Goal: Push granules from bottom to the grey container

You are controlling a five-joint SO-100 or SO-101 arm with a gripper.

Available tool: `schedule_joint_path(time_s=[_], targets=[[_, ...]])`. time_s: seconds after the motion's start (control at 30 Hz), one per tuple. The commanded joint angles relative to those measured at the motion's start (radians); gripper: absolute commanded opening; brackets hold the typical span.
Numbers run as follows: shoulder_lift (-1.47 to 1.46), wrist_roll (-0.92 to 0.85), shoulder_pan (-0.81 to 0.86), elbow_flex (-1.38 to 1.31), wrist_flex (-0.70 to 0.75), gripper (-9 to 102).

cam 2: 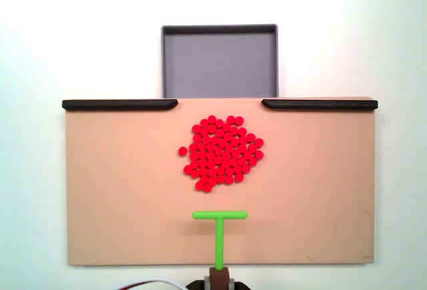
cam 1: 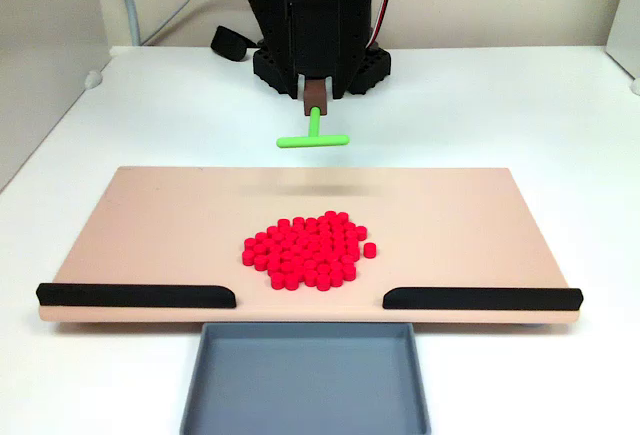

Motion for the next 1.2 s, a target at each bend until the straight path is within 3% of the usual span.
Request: schedule_joint_path(time_s=[0.0,0.2,0.33,1.17], targets=[[-0.005,0.023,-0.014,-0.008,-0.006,0],[-0.002,0.043,-0.028,0.032,-0.009,0],[0.026,0.029,-0.034,0.103,-0.11,0],[-0.009,-0.032,-0.017,0.258,-0.302,0]])
